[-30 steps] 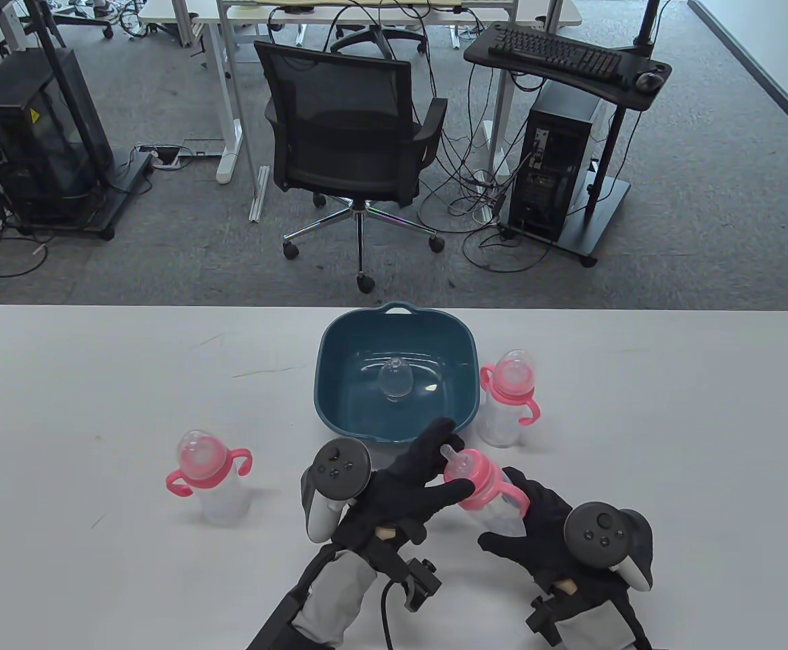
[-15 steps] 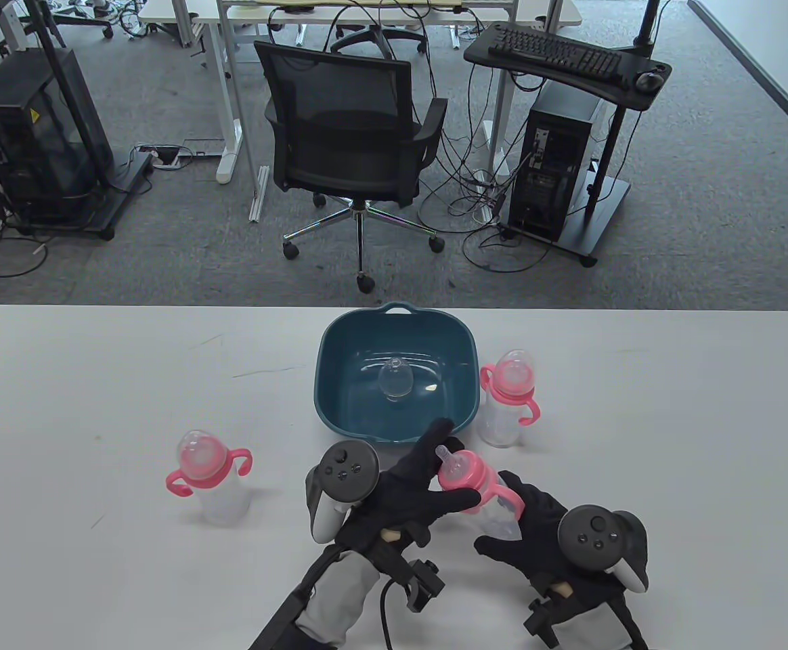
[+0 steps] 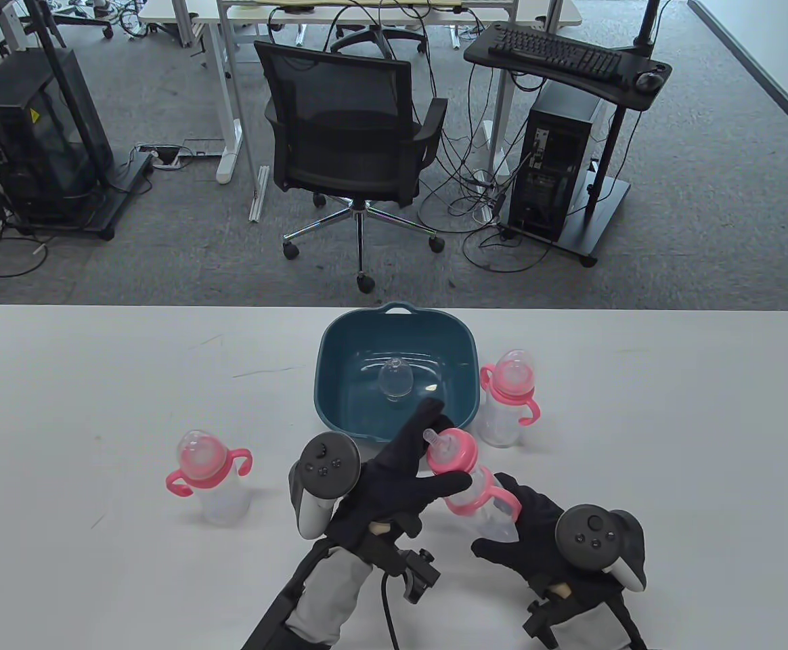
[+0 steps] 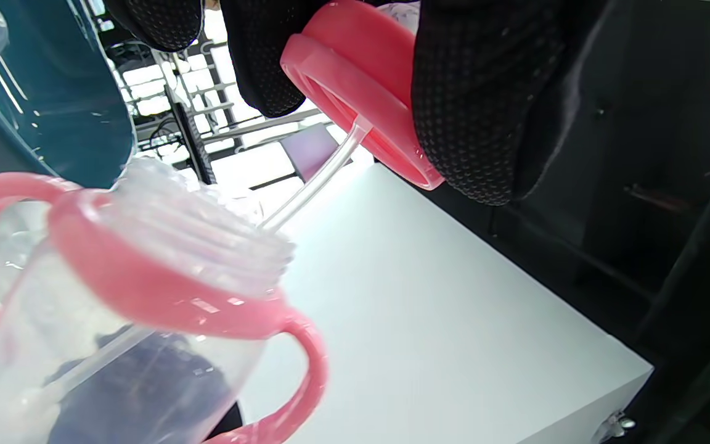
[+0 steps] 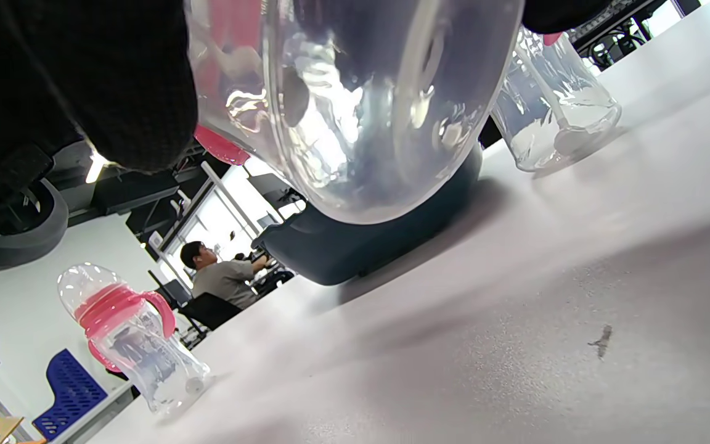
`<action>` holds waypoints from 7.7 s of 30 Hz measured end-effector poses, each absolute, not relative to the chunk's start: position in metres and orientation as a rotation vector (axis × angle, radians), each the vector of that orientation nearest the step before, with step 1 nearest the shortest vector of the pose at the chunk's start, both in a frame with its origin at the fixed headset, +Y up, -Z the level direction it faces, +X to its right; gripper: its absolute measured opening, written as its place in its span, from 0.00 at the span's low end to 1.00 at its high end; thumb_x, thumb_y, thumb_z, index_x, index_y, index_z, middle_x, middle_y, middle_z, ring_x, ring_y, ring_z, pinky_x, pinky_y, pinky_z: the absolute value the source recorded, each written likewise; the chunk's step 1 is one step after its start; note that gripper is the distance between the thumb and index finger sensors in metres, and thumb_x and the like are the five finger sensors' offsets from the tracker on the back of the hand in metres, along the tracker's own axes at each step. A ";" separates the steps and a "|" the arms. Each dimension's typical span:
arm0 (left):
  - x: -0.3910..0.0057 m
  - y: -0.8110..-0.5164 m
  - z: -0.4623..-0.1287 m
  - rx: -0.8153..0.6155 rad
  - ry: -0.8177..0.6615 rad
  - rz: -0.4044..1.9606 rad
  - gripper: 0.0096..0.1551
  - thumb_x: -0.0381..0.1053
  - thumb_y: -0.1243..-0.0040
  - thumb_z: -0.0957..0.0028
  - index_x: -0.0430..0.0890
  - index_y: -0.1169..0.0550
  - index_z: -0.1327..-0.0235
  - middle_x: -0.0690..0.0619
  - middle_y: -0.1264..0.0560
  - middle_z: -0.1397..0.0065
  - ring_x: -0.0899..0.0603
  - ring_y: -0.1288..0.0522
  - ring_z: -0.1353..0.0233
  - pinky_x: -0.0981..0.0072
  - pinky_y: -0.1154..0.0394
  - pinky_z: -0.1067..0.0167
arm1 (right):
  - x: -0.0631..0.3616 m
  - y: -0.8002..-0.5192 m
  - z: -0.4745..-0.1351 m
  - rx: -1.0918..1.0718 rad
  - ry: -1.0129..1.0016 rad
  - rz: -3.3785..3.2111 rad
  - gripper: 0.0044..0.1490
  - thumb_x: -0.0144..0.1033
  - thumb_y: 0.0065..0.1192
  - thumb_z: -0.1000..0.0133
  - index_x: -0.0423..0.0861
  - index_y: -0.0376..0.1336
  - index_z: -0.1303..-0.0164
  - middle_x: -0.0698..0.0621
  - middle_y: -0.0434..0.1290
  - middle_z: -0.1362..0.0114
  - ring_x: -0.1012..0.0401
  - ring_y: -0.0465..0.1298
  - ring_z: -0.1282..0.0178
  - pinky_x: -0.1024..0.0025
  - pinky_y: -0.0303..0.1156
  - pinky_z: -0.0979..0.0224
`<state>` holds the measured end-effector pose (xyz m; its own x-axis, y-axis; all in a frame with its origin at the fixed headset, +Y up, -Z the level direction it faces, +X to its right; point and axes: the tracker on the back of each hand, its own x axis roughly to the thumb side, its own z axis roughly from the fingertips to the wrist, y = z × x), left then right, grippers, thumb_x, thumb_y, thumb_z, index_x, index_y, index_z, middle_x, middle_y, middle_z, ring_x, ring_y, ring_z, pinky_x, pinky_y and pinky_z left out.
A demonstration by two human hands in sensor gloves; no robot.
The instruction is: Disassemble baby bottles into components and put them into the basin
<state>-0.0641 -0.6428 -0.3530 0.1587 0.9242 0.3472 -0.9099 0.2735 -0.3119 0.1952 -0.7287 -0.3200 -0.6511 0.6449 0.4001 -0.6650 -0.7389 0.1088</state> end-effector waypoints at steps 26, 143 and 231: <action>-0.079 -0.586 -0.442 0.068 -0.207 1.020 0.57 0.56 0.26 0.55 0.62 0.50 0.21 0.57 0.43 0.19 0.42 0.36 0.17 0.37 0.48 0.23 | 0.209 -0.727 -0.323 0.473 -0.063 2.337 0.60 0.54 0.74 0.49 0.38 0.47 0.18 0.37 0.62 0.24 0.38 0.65 0.28 0.31 0.55 0.28; -0.050 -0.674 -0.355 -0.216 -0.566 0.999 0.52 0.59 0.29 0.54 0.59 0.44 0.20 0.49 0.46 0.19 0.36 0.37 0.20 0.36 0.48 0.24 | 0.193 -0.727 -0.319 0.558 0.002 2.344 0.60 0.55 0.74 0.48 0.39 0.46 0.18 0.37 0.62 0.23 0.38 0.65 0.27 0.31 0.55 0.28; -0.075 -0.671 -0.408 0.003 -0.247 0.460 0.42 0.56 0.37 0.48 0.62 0.44 0.22 0.54 0.55 0.17 0.38 0.52 0.13 0.40 0.57 0.21 | 0.210 -0.723 -0.322 0.484 -0.034 2.349 0.60 0.55 0.74 0.48 0.38 0.46 0.18 0.37 0.62 0.24 0.37 0.65 0.28 0.31 0.55 0.28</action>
